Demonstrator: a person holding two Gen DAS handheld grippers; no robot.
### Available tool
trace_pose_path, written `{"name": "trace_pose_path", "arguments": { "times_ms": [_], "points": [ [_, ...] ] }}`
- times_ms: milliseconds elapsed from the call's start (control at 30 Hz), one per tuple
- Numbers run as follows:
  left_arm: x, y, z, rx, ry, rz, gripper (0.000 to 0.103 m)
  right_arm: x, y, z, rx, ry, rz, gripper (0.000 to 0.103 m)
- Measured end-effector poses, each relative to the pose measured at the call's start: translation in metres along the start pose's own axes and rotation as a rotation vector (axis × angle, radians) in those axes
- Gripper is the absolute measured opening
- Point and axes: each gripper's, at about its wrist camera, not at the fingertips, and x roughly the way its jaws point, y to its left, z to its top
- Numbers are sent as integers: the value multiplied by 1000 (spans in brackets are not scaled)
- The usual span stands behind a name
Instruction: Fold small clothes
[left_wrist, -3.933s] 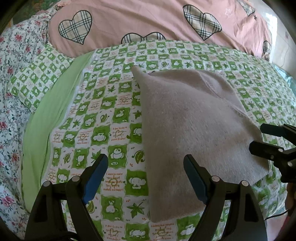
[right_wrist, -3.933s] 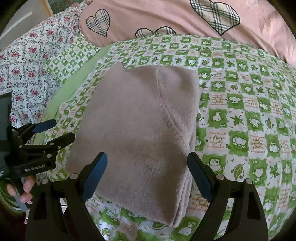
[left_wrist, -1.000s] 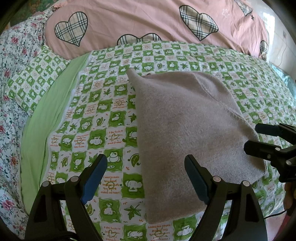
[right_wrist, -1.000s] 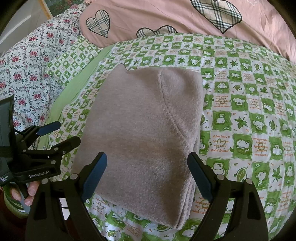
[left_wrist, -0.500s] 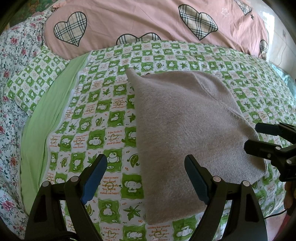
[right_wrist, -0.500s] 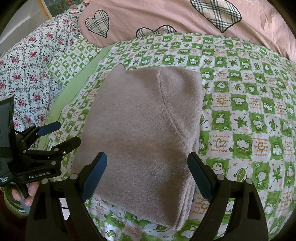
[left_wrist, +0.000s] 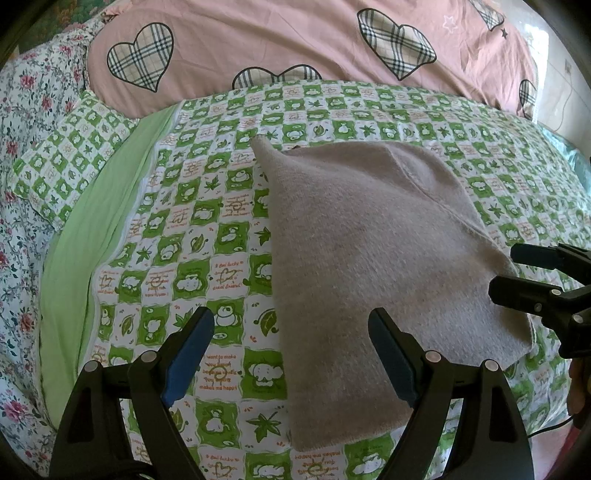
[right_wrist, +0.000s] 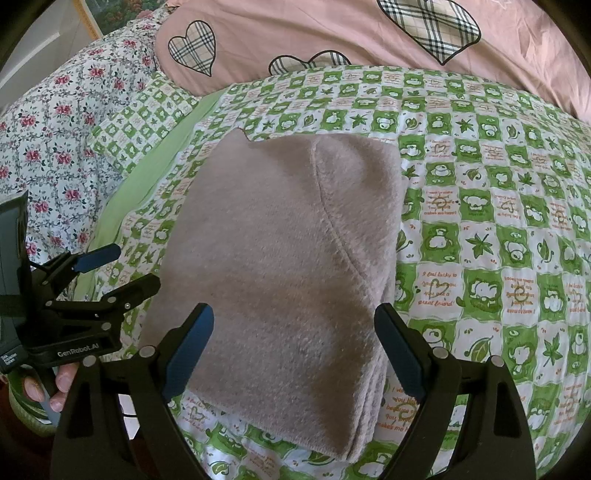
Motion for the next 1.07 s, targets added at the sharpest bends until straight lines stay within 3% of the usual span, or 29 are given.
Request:
{"name": "trace_pose_path", "arguments": {
  "times_ms": [1067],
  "points": [
    [7, 9, 9, -12, -18, 16, 86, -1, -9, 12, 14, -15, 3, 89]
  ]
}}
